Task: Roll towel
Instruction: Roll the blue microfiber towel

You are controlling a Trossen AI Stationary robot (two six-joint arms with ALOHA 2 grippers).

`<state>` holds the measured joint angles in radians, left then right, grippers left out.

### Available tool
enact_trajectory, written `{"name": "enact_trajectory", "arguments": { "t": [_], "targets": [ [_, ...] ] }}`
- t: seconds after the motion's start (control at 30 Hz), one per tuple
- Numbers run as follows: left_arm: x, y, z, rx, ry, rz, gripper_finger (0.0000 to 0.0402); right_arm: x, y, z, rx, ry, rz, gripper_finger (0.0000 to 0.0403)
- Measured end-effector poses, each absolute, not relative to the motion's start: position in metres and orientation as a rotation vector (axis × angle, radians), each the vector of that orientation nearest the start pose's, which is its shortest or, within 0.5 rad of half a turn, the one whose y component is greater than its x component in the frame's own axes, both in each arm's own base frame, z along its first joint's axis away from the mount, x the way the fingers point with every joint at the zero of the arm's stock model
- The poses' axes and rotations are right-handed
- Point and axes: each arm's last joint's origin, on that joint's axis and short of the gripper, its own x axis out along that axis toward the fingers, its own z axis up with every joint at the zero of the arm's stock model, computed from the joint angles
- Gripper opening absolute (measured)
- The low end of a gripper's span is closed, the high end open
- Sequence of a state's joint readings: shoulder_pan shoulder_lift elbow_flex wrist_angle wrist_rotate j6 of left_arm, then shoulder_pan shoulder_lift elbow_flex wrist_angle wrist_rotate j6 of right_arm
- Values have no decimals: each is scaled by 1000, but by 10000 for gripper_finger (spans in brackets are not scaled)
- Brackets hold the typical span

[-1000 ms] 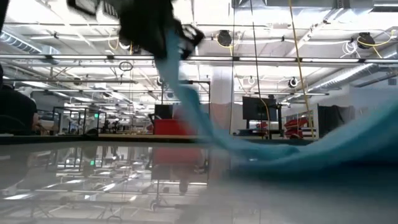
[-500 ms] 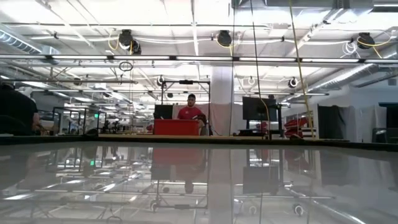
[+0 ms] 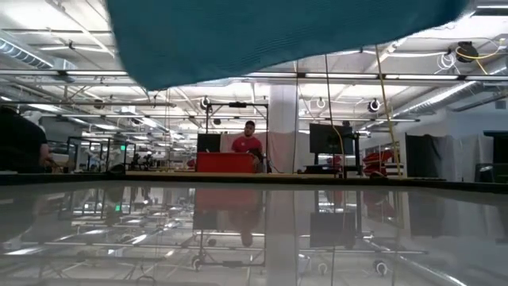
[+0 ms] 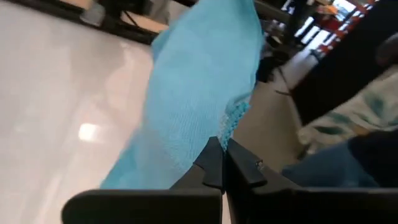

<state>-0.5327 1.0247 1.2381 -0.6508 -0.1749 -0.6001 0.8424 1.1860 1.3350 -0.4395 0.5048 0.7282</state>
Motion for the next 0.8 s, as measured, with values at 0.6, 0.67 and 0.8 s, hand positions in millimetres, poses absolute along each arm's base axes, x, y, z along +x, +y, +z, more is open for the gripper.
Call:
{"name": "enact_trajectory", "arguments": {
  "t": [0.6, 0.67, 0.8],
  "targets": [
    [175, -42, 368, -76, 671, 437, 0, 199, 85, 383, 151, 631, -184, 0],
    [178, -36, 370, -42, 668, 437, 0, 202, 76, 386, 95, 625, -171, 0],
    [182, -40, 366, 14, 732, 273, 0, 209, 74, 383, 70, 659, -70, 0]
  ]
}}
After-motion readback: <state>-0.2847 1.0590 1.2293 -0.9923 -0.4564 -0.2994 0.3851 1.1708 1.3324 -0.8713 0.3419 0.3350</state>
